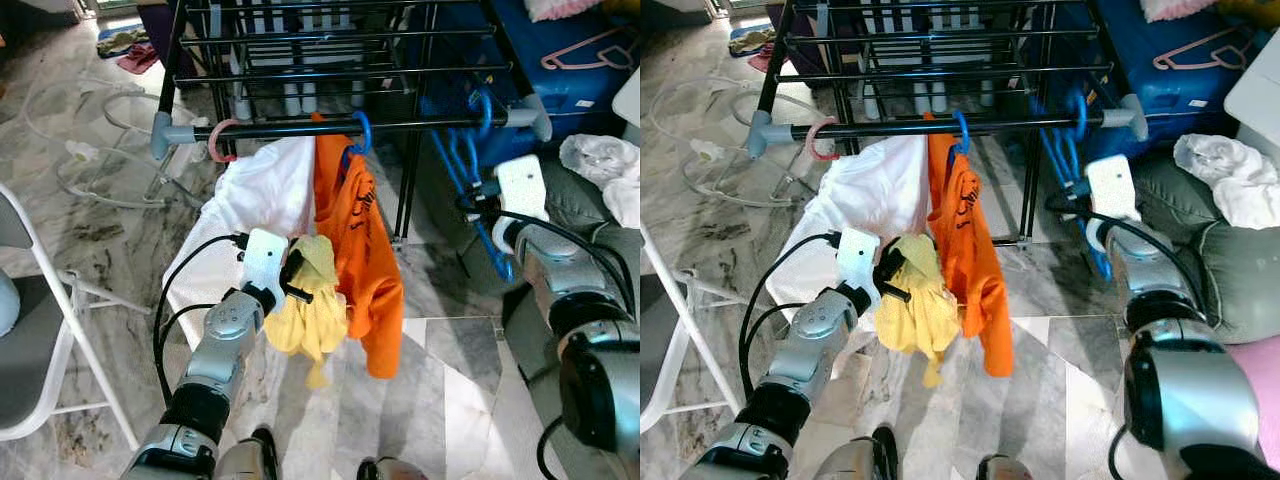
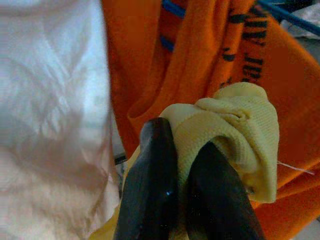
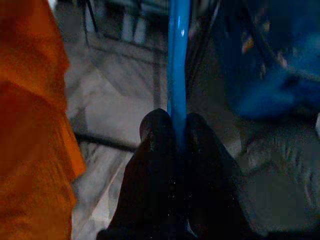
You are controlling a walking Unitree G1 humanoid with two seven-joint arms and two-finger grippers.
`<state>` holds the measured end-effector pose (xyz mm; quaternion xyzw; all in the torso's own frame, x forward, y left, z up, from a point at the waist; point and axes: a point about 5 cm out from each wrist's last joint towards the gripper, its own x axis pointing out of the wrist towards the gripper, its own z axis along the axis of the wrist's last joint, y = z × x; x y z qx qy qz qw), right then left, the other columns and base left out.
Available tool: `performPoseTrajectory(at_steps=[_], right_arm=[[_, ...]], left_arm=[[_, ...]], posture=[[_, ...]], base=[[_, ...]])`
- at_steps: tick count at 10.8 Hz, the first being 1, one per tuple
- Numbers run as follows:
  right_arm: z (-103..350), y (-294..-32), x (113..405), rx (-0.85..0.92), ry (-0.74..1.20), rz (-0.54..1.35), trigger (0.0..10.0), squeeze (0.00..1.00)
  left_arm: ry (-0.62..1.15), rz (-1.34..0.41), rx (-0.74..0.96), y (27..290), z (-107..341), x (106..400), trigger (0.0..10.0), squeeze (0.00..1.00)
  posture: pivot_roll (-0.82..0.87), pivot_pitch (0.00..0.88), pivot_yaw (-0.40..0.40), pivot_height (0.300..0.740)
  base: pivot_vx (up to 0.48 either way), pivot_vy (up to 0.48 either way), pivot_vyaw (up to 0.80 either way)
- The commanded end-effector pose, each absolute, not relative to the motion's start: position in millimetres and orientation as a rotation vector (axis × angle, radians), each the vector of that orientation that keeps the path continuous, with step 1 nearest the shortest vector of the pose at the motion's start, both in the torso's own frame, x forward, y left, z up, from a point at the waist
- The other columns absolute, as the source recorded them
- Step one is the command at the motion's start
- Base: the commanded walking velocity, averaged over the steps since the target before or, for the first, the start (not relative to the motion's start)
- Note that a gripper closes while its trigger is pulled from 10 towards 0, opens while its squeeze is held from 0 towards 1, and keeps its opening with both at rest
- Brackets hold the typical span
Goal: Hang hanger
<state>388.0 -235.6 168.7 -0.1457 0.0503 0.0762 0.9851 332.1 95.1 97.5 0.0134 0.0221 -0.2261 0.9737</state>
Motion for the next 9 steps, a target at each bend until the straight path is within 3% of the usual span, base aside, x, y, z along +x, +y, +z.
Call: performPoseTrajectory(at_steps=[1, 5, 6, 9], right_arm=[[175.3, -232.1, 386.6, -0.307, 0.034, 0.192, 10.0, 0.0], [152.5, -224.4, 360.7, -0.269, -0.044, 0.178, 10.0, 0.0], [137.1, -215.5, 341.6, -0.13, -0.091, 0.145, 10.0, 0.0], [117.3, -205.0, 315.5, -0.016, -0.076, 0.023, 10.0, 0.0]], left_arm=[[0.011, -0.424, 0.039, 97.9, 104.2, 336.3, 10.0, 0.0], [0.039, -0.403, 0.063, 103.1, 96.2, 333.5, 10.0, 0.0], [0.053, -0.385, 0.061, 102.5, 92.7, 333.8, 10.0, 0.0], [0.06, -0.321, 0.058, 106.7, 88.6, 333.1, 10.0, 0.0]], posture=[[-0.09, 0.145, 0.032, 0.74], [-0.14, 0.115, 0.057, 0.74], [-0.15, 0.099, 0.054, 0.74], [-0.15, 0.072, 0.032, 0.74]], base=[[0.0, 0.0, 0.0], [0.0, 0.0, 0.0], [0.0, 0.0, 0.0], [0.0, 0.0, 0.0]])
